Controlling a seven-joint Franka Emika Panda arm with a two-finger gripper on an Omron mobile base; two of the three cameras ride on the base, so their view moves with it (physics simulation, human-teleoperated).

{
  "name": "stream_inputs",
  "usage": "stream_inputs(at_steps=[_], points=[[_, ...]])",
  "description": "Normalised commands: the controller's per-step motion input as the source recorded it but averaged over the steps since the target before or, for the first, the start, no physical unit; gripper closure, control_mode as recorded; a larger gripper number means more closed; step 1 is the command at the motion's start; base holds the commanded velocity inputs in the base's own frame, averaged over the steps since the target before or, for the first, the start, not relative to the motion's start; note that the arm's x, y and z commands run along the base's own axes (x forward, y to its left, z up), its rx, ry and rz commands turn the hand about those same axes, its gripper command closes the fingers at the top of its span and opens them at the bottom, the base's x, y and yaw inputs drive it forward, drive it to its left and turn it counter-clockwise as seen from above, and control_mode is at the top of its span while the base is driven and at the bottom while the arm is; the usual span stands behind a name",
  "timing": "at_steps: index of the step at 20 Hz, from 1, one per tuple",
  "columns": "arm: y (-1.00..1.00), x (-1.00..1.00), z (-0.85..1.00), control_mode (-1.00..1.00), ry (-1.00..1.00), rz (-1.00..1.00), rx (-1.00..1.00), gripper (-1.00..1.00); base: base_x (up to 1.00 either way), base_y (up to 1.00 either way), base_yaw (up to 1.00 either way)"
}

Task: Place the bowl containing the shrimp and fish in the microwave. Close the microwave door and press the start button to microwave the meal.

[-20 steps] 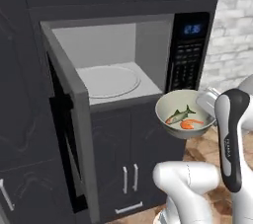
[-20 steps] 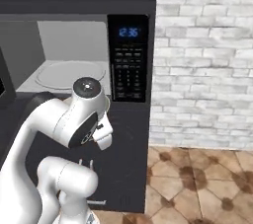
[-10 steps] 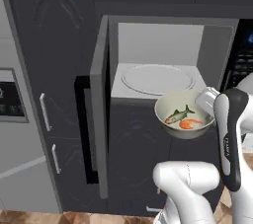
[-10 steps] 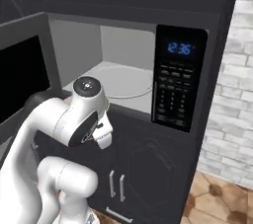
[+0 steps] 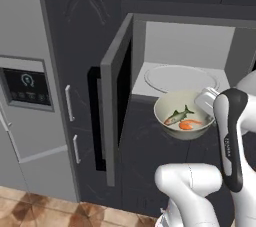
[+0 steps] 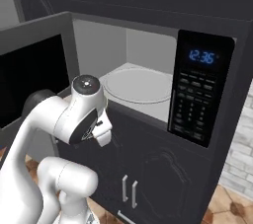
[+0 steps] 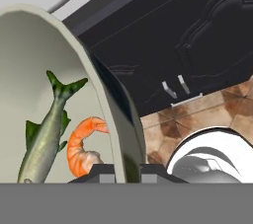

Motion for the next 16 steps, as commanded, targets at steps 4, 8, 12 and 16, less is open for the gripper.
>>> stream_inputs(at_steps=[4,8,12,16], points=[[0.00,0.00,0.00,1.00,0.00,0.00,0.00,1.00,-0.17,0.00,0.00],[0.00,0.00,0.00,1.00,0.00,0.00,0.00,1.00,-0.24,0.00,0.00],[0.00,0.00,0.00,1.00,0.00,0.00,0.00,1.00,-0.34,0.03,0.00],[0.00,0.00,0.00,1.00,0.00,0.00,0.00,1.00,-0.41,0.06,0.00]])
